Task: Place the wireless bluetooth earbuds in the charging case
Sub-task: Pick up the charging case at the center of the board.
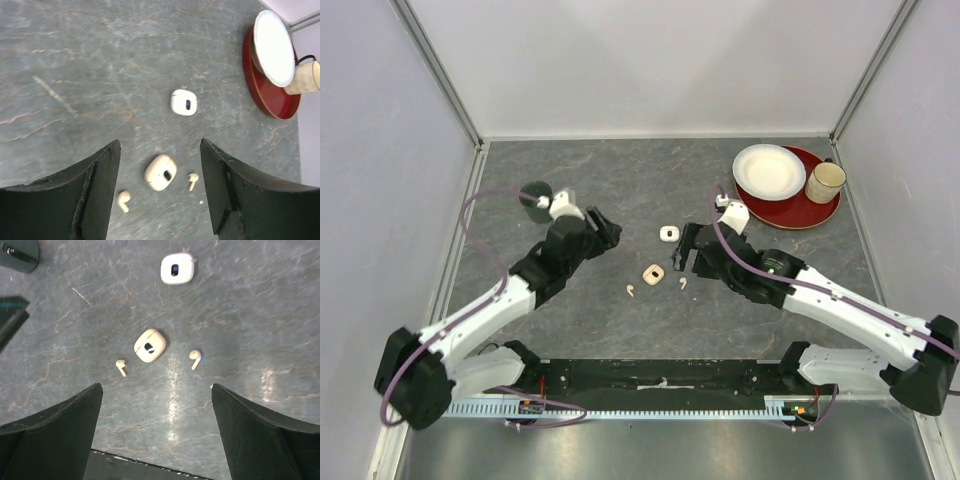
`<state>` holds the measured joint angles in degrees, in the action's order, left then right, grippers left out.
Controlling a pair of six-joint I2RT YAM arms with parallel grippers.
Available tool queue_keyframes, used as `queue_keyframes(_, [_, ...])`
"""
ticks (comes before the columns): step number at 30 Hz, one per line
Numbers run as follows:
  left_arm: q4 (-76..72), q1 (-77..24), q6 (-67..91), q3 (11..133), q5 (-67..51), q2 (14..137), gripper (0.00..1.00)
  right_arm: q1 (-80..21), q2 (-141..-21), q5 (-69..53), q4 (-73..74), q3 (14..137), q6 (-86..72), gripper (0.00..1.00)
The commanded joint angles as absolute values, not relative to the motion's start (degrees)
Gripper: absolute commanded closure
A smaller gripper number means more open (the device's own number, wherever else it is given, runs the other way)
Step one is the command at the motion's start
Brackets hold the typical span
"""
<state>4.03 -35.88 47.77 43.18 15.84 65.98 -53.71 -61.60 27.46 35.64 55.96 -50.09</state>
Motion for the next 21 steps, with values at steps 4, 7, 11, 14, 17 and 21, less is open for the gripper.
queue_keyframes(4, [0.26,-35.95,47.63,28.75,23.9,47.57,0.1,-51.24,-72.75,17.15,34.1,62.31,-64.06,0.03])
queue_keyframes(7, [1.58,-35.95,48.61,25.06,25.4,39.75,0.05,-49.84,-76.97,12.93,33.58,63.72,-69.25,0.03])
queue_keyframes(11, [2.37,-35.95,44.58,22.33,24.96,33.23,0.05,-48.08,-82.69,9.41,33.49,65.65,-76.36,0.03])
queue_keyframes(14, [4.39,-35.95,43.95,21.45,25.13,29.89,0.05,-46.68,-87.88,5.99,33.75,67.23,-80.24,0.06])
queue_keyframes(17, [6.24,-35.95,43.77,20.83,24.7,27.95,0.04,-46.23,-93.24,5.18,36.28,71.69,-80.51,0.1])
queue_keyframes(21, [7.21,-35.95,43.59,19.78,23.91,25.76,0.04,-46.23,-98.43,6.41,40.16,75.41,-80.68,0.12])
